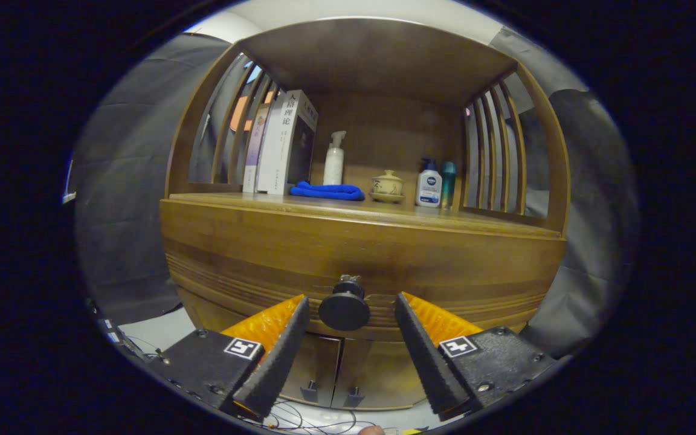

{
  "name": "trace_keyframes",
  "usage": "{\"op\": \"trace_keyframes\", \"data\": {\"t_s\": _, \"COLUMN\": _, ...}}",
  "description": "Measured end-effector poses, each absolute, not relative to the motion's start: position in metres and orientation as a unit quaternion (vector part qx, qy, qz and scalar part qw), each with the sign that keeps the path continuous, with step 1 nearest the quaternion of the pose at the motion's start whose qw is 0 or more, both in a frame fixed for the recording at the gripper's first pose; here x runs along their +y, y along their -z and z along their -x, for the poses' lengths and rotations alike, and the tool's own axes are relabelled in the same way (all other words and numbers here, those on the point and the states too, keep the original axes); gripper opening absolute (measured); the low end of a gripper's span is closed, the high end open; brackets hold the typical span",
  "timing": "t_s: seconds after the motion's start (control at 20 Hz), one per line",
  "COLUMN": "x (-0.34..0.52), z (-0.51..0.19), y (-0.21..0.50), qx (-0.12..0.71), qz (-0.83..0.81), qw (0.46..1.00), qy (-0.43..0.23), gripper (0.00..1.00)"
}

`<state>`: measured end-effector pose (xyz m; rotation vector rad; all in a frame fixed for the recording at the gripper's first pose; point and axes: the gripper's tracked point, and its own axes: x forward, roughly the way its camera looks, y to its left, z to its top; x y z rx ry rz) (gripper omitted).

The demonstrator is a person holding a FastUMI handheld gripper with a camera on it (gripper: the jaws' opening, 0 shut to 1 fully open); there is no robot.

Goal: Pull open the drawer, take out the items inside it, and place them on the countertop above the cabinet.

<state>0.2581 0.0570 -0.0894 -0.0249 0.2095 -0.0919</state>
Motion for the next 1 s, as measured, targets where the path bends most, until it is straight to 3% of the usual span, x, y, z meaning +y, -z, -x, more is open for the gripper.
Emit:
{"op": "trace_keyframes", "data": {"t_s": 0.4, "x": 0.0604, "z": -0.2652, "y": 0.0903, "qx": 0.103, "qz": 0.016, "qw": 0.993, "qy": 0.051, "gripper": 0.49}}
{"op": "trace_keyframes", "data": {"t_s": 1.0, "x": 0.0592, "z": -0.2654, "y": 0.0919, "qx": 0.121, "qz": -0.004, "qw": 0.991, "qy": 0.053, "gripper": 0.35}}
